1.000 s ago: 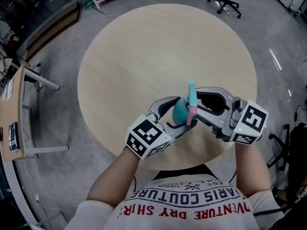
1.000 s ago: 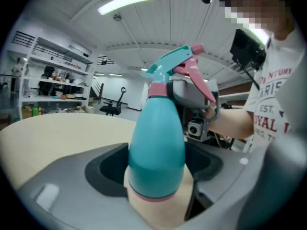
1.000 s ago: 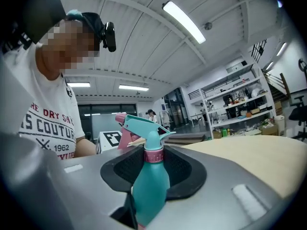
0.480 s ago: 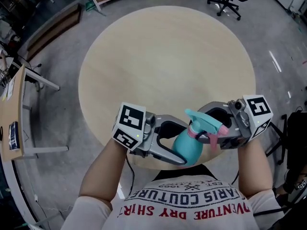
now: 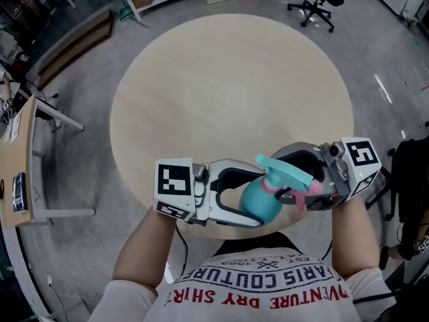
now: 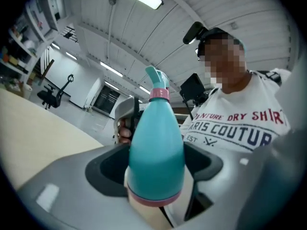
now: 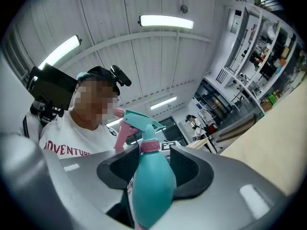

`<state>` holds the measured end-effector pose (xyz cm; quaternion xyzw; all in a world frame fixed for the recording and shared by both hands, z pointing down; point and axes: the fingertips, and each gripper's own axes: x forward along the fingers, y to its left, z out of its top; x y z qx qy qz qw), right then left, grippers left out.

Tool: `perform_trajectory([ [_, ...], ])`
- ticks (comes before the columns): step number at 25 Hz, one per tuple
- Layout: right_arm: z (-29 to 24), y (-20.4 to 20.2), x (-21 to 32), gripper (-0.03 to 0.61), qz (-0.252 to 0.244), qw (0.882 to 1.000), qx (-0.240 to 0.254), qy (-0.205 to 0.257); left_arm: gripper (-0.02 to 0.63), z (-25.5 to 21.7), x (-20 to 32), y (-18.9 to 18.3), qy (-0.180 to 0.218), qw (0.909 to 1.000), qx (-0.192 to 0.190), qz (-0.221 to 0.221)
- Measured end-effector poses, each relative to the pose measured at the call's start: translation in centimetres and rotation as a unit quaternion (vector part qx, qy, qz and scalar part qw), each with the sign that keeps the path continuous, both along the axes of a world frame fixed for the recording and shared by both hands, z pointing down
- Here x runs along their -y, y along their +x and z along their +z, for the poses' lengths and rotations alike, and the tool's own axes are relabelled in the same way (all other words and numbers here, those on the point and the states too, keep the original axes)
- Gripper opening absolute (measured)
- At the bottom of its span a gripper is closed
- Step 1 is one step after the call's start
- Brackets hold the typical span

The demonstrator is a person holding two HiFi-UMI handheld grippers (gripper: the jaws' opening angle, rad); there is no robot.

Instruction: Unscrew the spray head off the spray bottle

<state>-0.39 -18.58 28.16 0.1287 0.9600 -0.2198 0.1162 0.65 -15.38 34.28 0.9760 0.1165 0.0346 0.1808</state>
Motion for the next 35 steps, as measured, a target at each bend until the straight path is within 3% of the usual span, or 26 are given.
perform_trajectory([
  [4, 0.8, 0.5, 0.4, 0.198, 0.029, 0.999, -0.017, 0.0, 0.353, -0.6, 1.4, -1.5, 0.025, 0.9976, -0.021, -0.061],
  [7, 2.2, 1.0, 1.0, 0.219, 0.061, 0.997, -0.048, 0.007, 0.353, -0.6, 3.4, -3.1, 0.05, 0.9902, -0.024, -0.129],
  [10, 2.4, 1.0, 1.8, 0.308, 0.114, 0.989, -0.079, 0.046, 0.353, 0.6, 5.8, -4.1, 0.121, 0.971, 0.033, -0.204],
  [12, 1.7, 0.7, 2.1, 0.326, 0.145, 0.982, -0.092, 0.081, 0.353, 1.4, 6.7, -4.0, 0.161, 0.9551, 0.073, -0.238],
  [15, 1.2, -0.3, 2.8, 0.331, 0.203, 0.963, -0.118, 0.13, 0.353, 2.3, 6.7, -2.9, 0.189, 0.9379, 0.1, -0.273],
  [18, 1.9, -0.7, 3.7, 0.33, 0.269, 0.94, -0.141, 0.155, 0.35, 3.1, 6.4, -1.6, 0.195, 0.9254, 0.104, -0.308],
  [22, 2.6, -0.9, 3.7, 0.175, 0.313, 0.924, -0.151, 0.158, 0.348, 4.5, 5.8, -0.9, 0.178, 0.9172, 0.099, -0.342],
  [25, 3.2, -1.1, 3.6, 0.168, 0.317, 0.92, -0.168, 0.161, 0.348, 5.0, 5.5, -1.0, 0.174, 0.9125, 0.104, -0.356],
  [28, 3.6, -0.8, 4.0, 0.158, 0.318, 0.916, -0.181, 0.164, 0.347, 5.3, 5.8, -1.0, 0.185, 0.9012, 0.12, -0.373],
  [29, 3.6, -0.6, 4.2, 0.156, 0.316, 0.917, -0.181, 0.163, 0.347, 5.3, 6.0, -0.7, 0.185, 0.9005, 0.123, -0.374],
  [31, 3.5, -0.1, 4.5, 0.153, 0.303, 0.924, -0.175, 0.156, 0.347, 5.3, 6.3, 0.0, 0.175, 0.9079, 0.12, -0.362],
  [33, 3.2, 0.2, 4.5, 0.153, 0.281, 0.933, -0.166, 0.148, 0.347, 5.0, 6.2, 0.4, 0.161, 0.922, 0.107, -0.336],
  [35, 2.7, 0.3, 4.0, 0.152, 0.249, 0.946, -0.153, 0.139, 0.347, 4.5, 5.5, 0.4, 0.136, 0.9436, 0.086, -0.289],
])
